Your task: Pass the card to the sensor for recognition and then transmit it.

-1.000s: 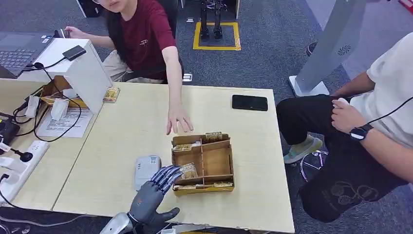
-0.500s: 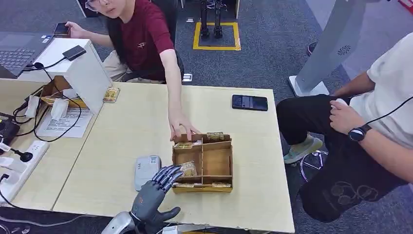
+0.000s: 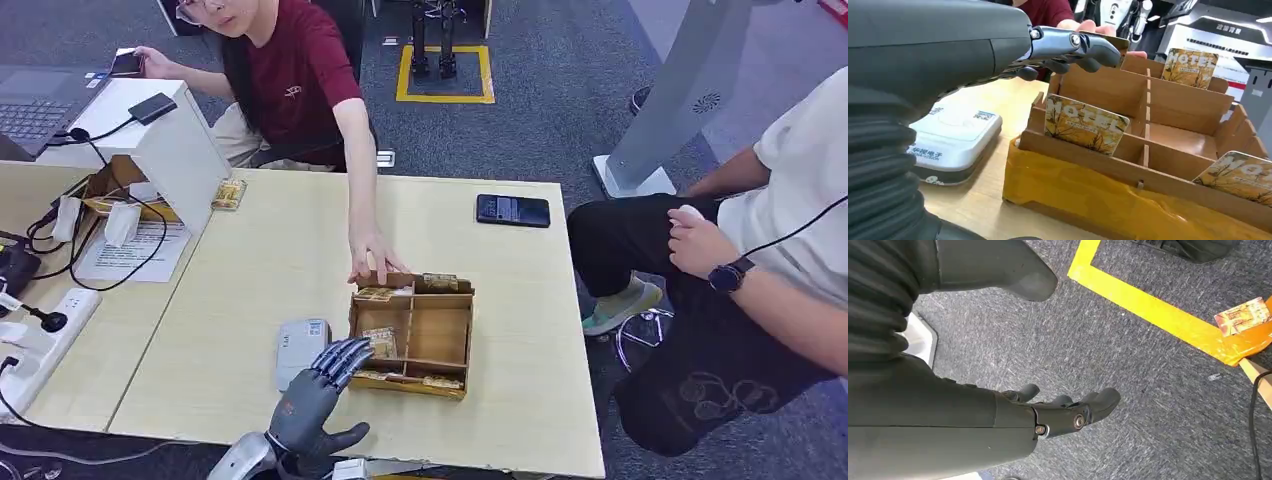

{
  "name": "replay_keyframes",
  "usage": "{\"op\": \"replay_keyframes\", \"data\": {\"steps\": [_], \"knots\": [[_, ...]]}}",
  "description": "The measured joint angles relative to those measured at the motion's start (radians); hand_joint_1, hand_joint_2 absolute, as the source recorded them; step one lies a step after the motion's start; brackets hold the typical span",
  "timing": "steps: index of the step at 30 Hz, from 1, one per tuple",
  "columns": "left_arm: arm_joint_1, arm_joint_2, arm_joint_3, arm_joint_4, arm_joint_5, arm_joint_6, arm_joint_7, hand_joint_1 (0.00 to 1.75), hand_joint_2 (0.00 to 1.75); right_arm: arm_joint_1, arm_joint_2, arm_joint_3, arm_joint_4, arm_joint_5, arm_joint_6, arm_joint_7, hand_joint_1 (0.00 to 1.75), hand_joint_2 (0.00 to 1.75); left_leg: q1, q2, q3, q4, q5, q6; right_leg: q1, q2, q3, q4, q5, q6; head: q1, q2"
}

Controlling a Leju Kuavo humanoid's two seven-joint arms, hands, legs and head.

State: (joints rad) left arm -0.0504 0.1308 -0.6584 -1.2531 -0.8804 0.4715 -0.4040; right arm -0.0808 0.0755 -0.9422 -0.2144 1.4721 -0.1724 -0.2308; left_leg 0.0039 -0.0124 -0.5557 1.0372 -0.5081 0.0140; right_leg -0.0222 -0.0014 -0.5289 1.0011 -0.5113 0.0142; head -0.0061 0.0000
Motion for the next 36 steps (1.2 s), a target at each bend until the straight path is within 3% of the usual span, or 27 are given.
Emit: {"op": "replay_keyframes", "data": {"steps": [36], "knots": [[-0.022, 0.001, 0.005, 0.034, -0.081, 0.095, 0.038, 0.0, 1.75, 0.0, 0.003, 0.017, 0.0, -0.003, 0.002, 0.002, 0.0, 1.75, 0.0, 0.0, 0.0, 0.0, 0.0, 0.0, 0.0, 0.0, 0.0, 0.0, 0.0, 0.0, 0.0, 0.0]]}}
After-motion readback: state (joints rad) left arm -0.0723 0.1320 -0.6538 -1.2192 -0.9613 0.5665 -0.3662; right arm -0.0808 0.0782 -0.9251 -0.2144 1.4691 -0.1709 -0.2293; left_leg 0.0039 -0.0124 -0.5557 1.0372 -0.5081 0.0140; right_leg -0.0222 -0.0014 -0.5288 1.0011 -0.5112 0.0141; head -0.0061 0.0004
